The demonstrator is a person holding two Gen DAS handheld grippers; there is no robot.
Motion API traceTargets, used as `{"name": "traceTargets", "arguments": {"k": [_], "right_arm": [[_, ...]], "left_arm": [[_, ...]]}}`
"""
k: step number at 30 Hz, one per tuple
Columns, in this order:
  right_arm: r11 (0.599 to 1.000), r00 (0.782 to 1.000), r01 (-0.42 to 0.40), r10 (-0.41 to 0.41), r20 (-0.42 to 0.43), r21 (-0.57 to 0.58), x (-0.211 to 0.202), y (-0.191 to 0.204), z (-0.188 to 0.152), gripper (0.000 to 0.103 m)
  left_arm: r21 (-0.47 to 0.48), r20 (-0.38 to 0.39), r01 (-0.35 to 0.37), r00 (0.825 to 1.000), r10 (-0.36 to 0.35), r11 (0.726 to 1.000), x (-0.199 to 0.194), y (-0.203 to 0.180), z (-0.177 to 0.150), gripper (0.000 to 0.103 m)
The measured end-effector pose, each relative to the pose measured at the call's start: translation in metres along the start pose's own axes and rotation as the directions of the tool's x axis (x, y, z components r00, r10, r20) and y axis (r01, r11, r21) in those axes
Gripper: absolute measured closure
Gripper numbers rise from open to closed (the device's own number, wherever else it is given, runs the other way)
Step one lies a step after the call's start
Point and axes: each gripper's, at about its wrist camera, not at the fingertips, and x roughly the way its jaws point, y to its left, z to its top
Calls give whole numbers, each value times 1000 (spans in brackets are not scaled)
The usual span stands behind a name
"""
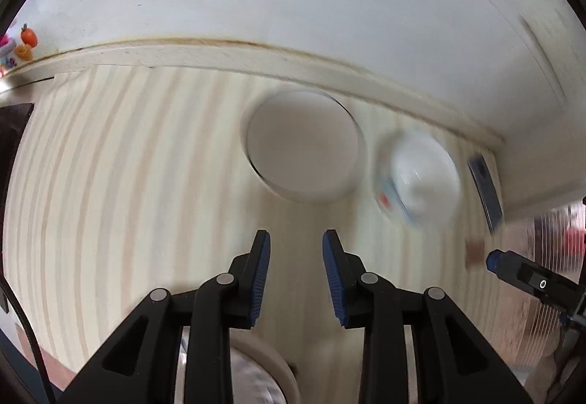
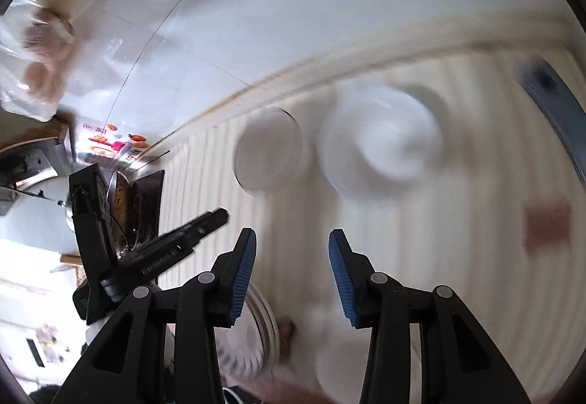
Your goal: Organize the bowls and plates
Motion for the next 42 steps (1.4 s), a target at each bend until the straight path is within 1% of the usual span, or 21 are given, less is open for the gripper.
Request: {"name": "traceTargets", "arguments": {"k": [2,4,5,9,11,12,14,15,16,18,21,24,27,31,33,38,42], "right_arm": [[1000,999,-10,9,-32,-11,28,12,27,59],[1000,997,10,-11,-82,-15,62,20,61,59],[1000,995,24,-25,-95,-16,74,21,70,59],[989,983,131,-139,-124,-69,113,28,109,60],[982,975,161,-174,-141,-100,124,26,118,60],[979,968,169,-186,-166,-111,134,26,123,62],[977,961,172,-194,-195,-123,145,19,125,75],[974,956,181,-207,-207,-138,151,19,126,78],[967,950,202,-232,-211,-153,158,18,130,83],[961,944,212,-247,-216,-176,162,19,128,84],[964,940,211,-245,-236,-160,165,17,129,86],[968,942,203,-234,-242,-148,164,18,132,87],[966,940,200,-236,-245,-162,161,27,127,87],[960,939,206,-248,-237,-189,149,42,119,87],[957,940,208,-253,-230,-203,138,48,116,87],[952,941,215,-262,-215,-217,101,52,101,87],[951,941,231,-272,-200,-207,63,47,76,87]], "left_arm": [[-46,-16,6,1000,-7,999,11,15,18,76],[-81,-37,11,999,-14,997,26,24,33,76],[-84,-46,10,999,-14,996,33,28,38,76],[-89,-97,18,995,-26,996,60,35,51,76],[-93,-118,9,993,-20,996,73,36,54,76],[-96,-126,20,992,-32,995,79,37,55,76],[-98,-134,27,990,-40,995,87,37,55,76],[-98,-132,40,990,-53,994,88,37,53,76],[-99,-128,51,990,-64,994,90,36,53,77],[-89,-126,58,990,-69,994,92,33,49,77],[-74,-118,42,992,-51,996,90,29,45,78],[-75,-120,36,992,-45,997,86,27,40,78],[-69,-120,29,992,-37,997,80,26,40,78],[-68,-116,18,993,-26,998,73,11,43,78],[-65,-110,24,993,-31,998,66,8,44,78],[-38,-95,47,994,-50,998,40,-7,33,78],[1,-92,71,993,-70,998,16,-21,15,78]]}}
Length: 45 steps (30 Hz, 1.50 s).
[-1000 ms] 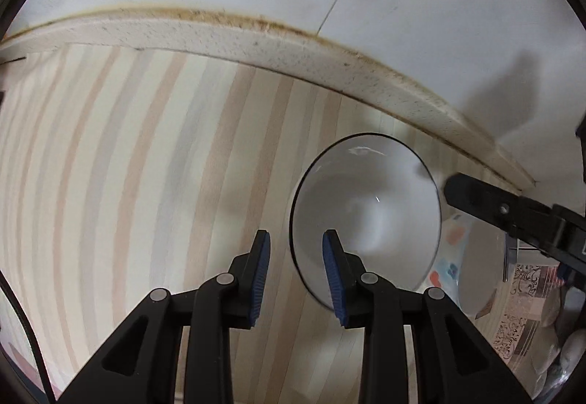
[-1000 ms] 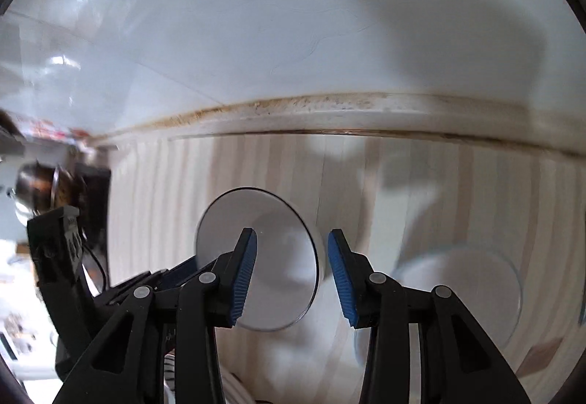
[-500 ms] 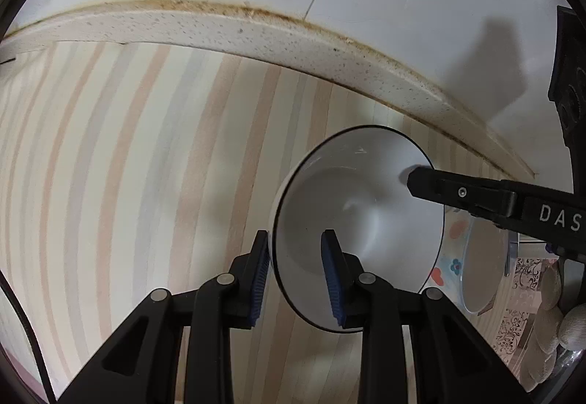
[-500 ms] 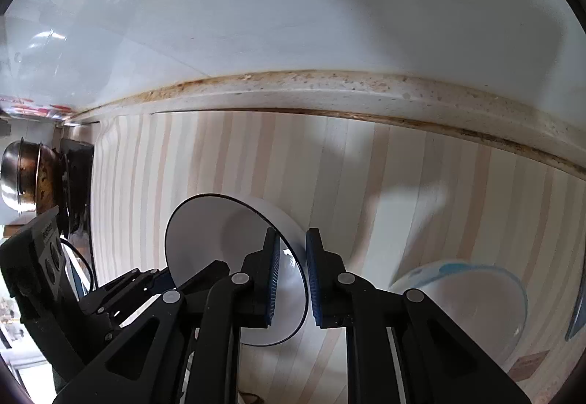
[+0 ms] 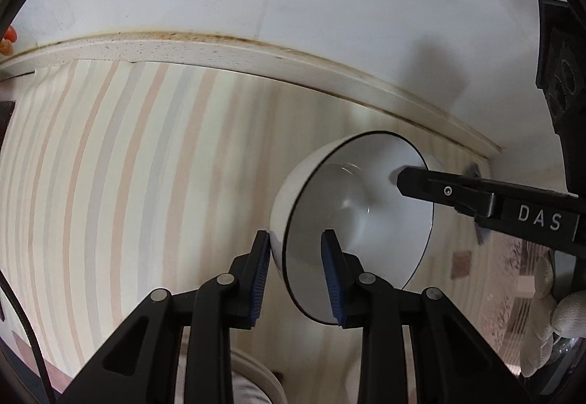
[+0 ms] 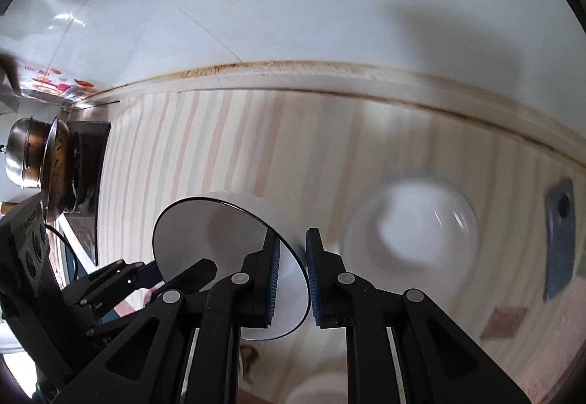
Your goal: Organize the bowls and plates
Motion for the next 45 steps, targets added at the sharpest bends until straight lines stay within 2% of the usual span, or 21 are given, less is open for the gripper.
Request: {"name": "traceTargets", "arguments": {"k": [6,11,16,21,30,34,40,43,45], "right_arm": [[998,1000,12,-13,11,54,-34,-25,-64,87],[996,999,46,-46,0,82,-48,-42,-126,87],[992,998,61,-58,-27,113,-51,-57,-181,87],[987,996,65,-57,-62,145,-43,-69,-216,87],[978,991,77,-53,-127,194,-10,-87,-230,87],[976,990,74,-46,-137,204,-2,-89,-230,87],[975,986,97,-66,-155,202,7,-90,-226,86],[974,989,68,-37,-141,217,1,-94,-226,86],[967,996,30,-7,-91,251,-14,-102,-224,86]], "left_arm": [[67,-35,55,998,-53,996,-13,-28,-41,78],[120,-119,97,989,-83,988,-5,-49,-79,78],[158,-171,117,981,-89,980,3,-66,-109,78],[199,-203,108,977,-67,974,10,-80,-133,78],[249,-242,69,970,-7,966,30,-91,-157,78],[240,-225,46,974,10,970,35,-88,-156,78],[217,-214,52,977,-5,975,46,-85,-149,76],[220,-191,64,981,-21,974,35,-83,-145,76],[229,-149,61,989,-27,971,22,-82,-140,76]]}}
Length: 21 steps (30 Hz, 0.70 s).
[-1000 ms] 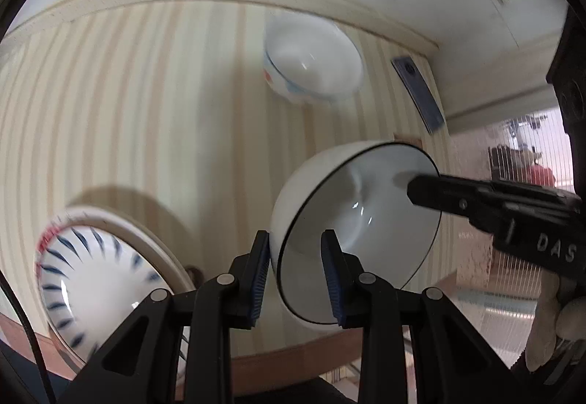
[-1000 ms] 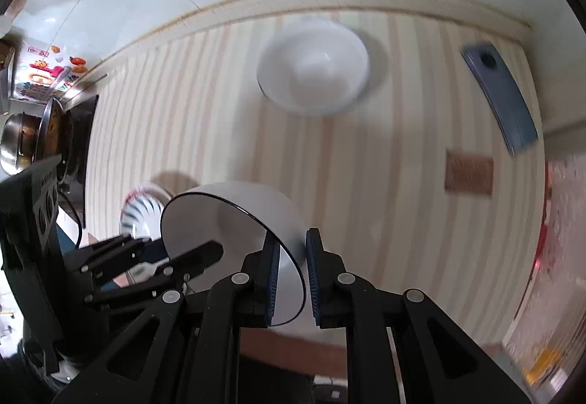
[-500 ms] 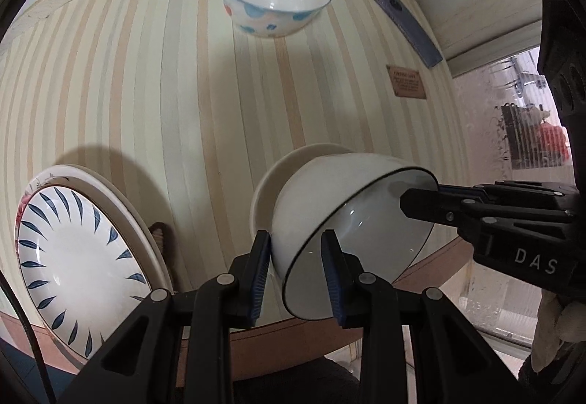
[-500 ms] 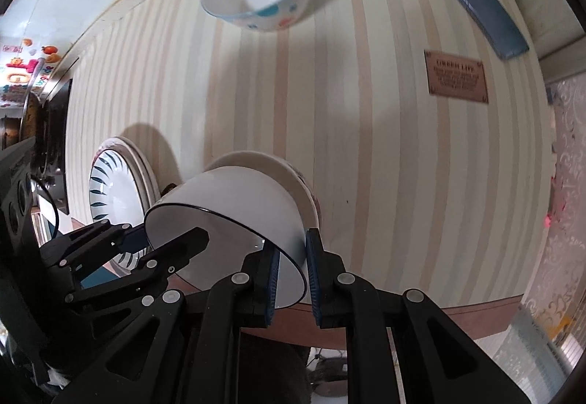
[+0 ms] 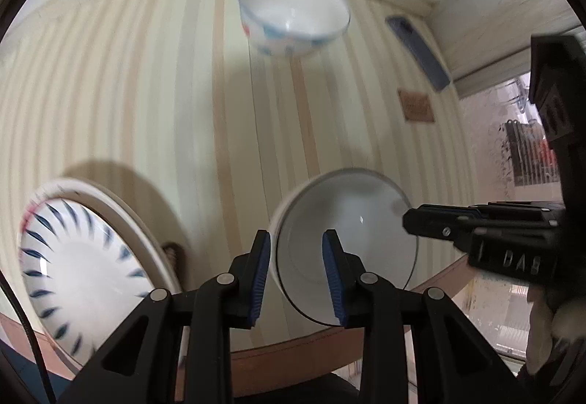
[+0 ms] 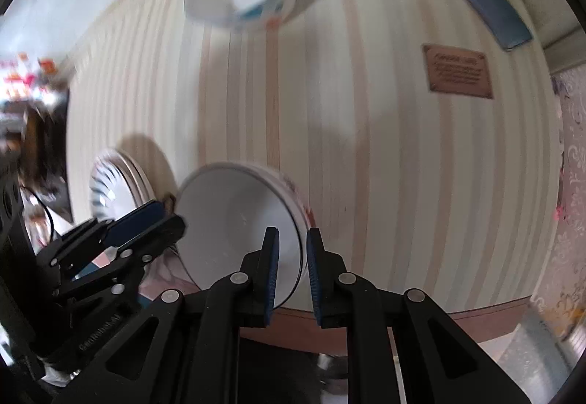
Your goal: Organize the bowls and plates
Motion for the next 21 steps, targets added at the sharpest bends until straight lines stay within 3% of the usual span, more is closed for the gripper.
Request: {"name": "traceTargets", "arguments": {"k": [3,5,7,11,15,21], "right_arm": [[998,995,-46,42,85,40,-23,-11,13,81],[995,988,-76,67,139,61,-34,-17,27,64],[988,976,-120,100,191,96,-40,-22,48,57],[972,956,-193,156,248,133,-32,-29,90,57],[961,950,-225,179,257,159,-7,-30,128,57],[945,948,-270,228,223,182,37,-26,166,57]], "left_arm": [[13,87,-19,996,18,1000,-24,2,16,76],[-2,121,-33,992,33,999,-31,8,38,76],[-25,135,-49,989,52,998,-30,16,62,76],[-65,152,-75,985,84,995,-14,33,117,76],[-63,128,-85,987,92,994,16,41,159,76],[-50,61,-56,996,59,997,66,42,187,76]]}}
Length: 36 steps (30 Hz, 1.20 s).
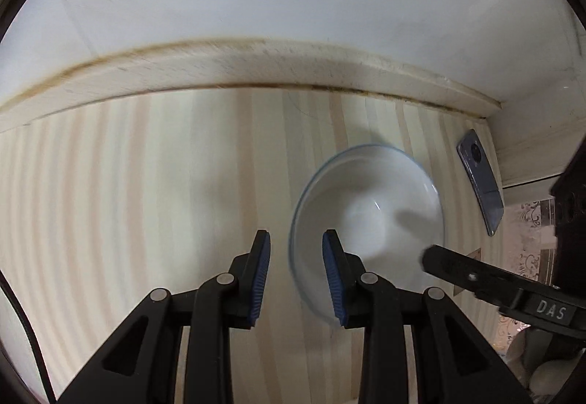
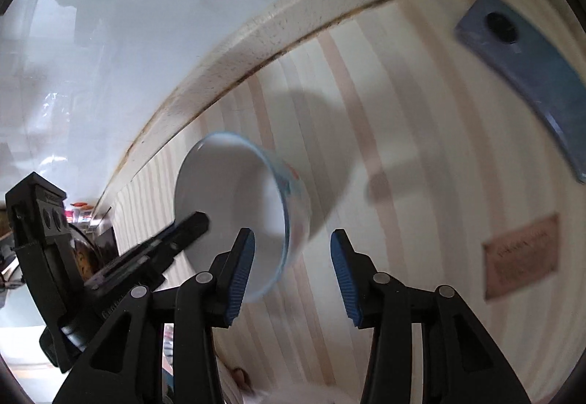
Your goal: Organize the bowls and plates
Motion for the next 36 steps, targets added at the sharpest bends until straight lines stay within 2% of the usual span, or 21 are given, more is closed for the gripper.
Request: {"name": "traceTargets", "arguments": {"k": [1,2,4,7,12,16,27,36], "right_arm": [[1000,1000,2,-2,-5,-8,9,0,4,63],[1000,1000,-1,1,-10,-15,13,-2,5,80],[999,1000,18,-18,-15,-33,20,2,6,84],[998,999,42,-43,-10,-54,22,9,5,84],[996,998,56,-56,-3,-72,15,21,1,84],[994,998,58,-56,16,-95,-1,39,-15,84],[988,997,52,-44,55,-145,-71,74,-98,84],[989,997,41,-30,78,-145,-129,56,-165,84]], "left_arm": [[-2,-4,10,1000,-10,1000,7,0,1,77],[-9,1,22,1000,-22,1000,9,1,1,78],[-11,-4,36,999,-36,999,14,-2,1,81],[21,6,2,1000,-2,1000,13,-10,-4,81],[27,19,0,1000,0,1000,3,-12,-9,81],[35,55,1,999,-3,999,-20,-18,-16,81],[103,115,4,993,-16,995,-107,-33,-67,81],[131,128,15,991,-32,991,-146,-47,-121,81]]}}
